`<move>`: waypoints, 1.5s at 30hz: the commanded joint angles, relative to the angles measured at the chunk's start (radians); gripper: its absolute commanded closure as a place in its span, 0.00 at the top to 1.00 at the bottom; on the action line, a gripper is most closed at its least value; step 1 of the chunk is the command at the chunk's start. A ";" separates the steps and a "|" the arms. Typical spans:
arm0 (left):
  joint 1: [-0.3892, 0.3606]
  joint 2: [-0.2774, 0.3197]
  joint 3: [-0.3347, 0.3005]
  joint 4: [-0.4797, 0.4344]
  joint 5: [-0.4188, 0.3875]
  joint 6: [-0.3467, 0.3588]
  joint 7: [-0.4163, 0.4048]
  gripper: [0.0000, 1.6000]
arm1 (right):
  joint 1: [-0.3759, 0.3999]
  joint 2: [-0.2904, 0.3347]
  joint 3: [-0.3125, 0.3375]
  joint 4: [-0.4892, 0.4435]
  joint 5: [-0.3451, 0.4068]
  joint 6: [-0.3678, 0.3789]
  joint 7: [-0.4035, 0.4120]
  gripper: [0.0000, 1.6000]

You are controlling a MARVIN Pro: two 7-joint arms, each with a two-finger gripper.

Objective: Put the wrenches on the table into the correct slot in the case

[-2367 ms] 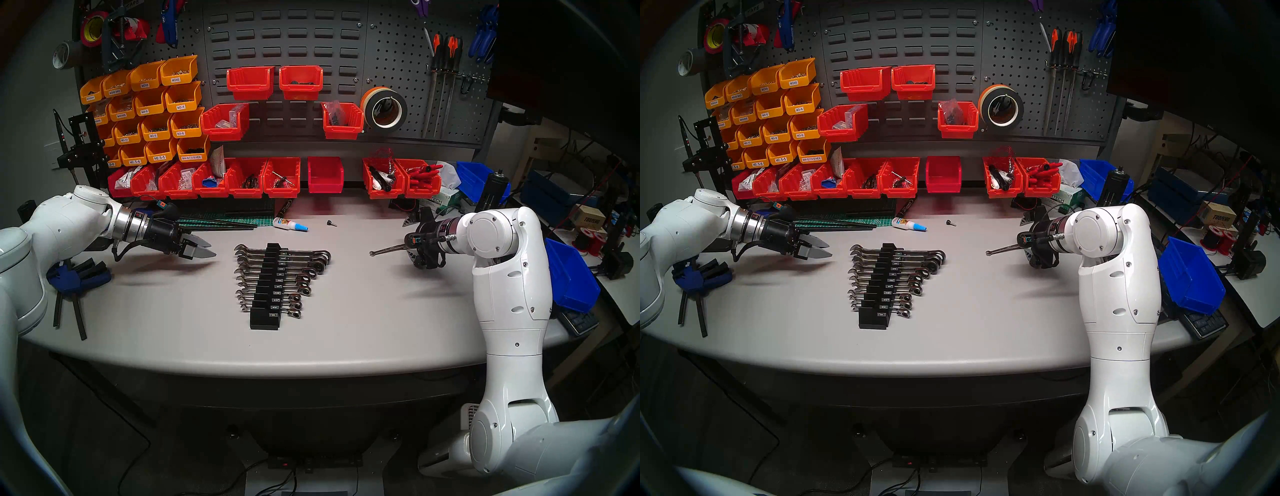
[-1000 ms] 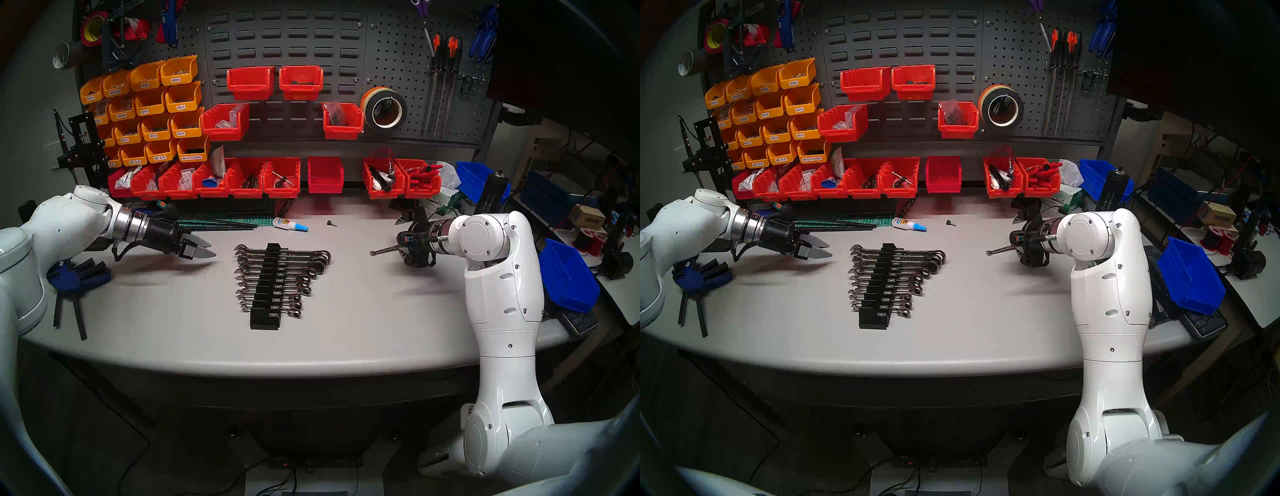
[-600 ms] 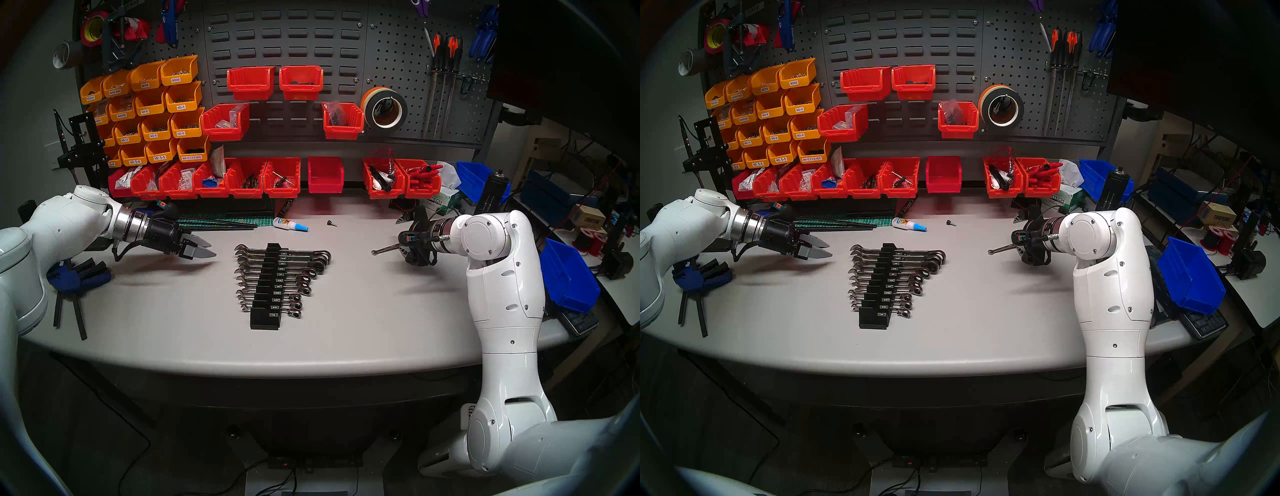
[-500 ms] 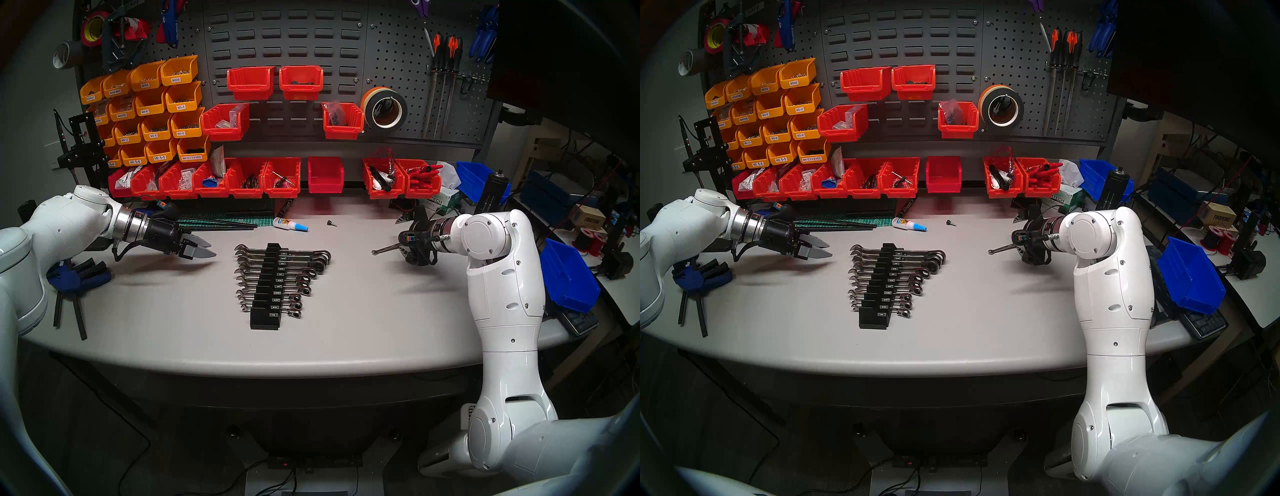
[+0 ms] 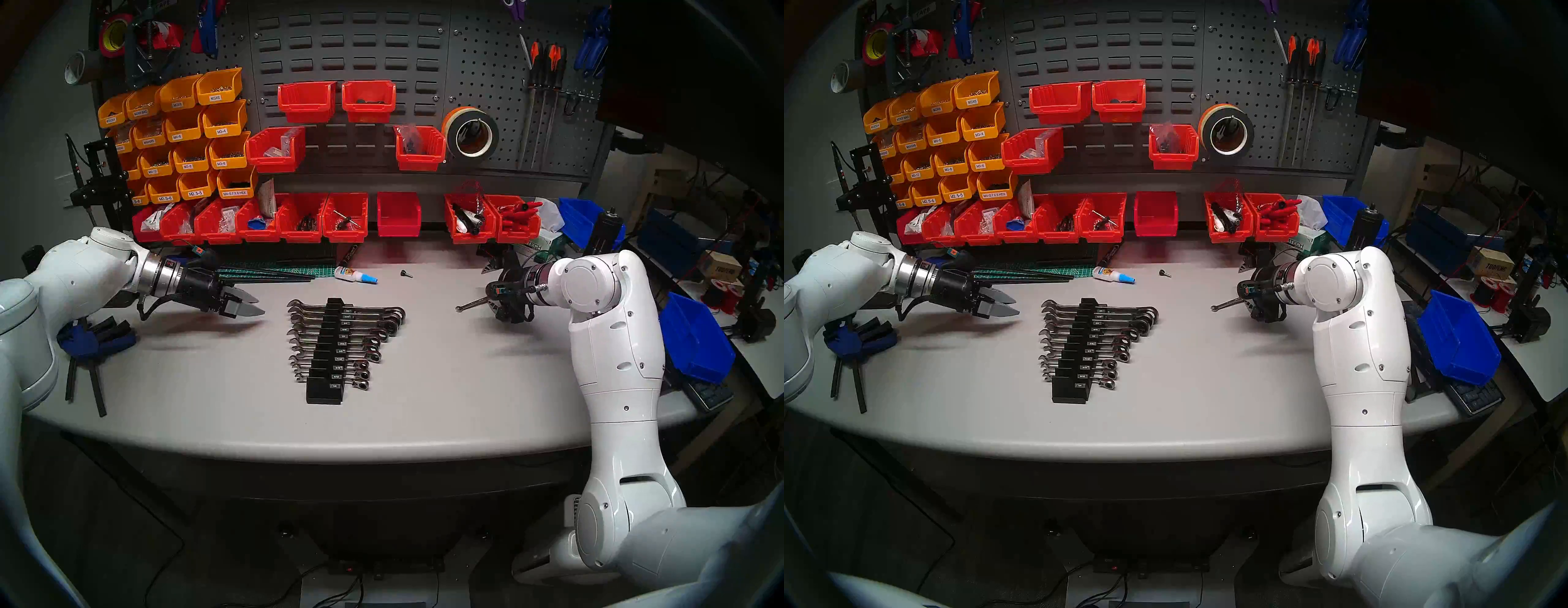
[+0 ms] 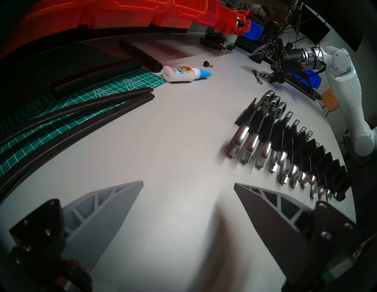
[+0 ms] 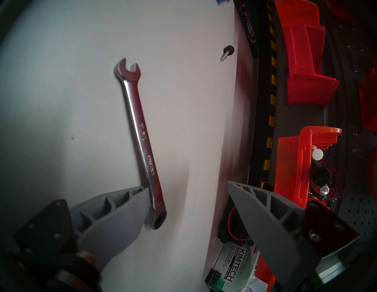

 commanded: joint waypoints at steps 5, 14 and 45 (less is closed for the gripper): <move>-0.026 -0.001 -0.010 0.001 -0.003 -0.001 -0.002 1.00 | -0.020 -0.006 -0.029 0.063 -0.018 0.008 0.037 1.00; -0.026 -0.001 -0.010 0.001 -0.003 -0.001 -0.002 1.00 | -0.017 -0.002 -0.029 0.064 -0.022 0.008 0.043 1.00; -0.026 -0.001 -0.010 0.001 -0.003 0.000 -0.002 1.00 | -0.034 0.009 -0.020 0.050 -0.023 0.004 0.050 0.77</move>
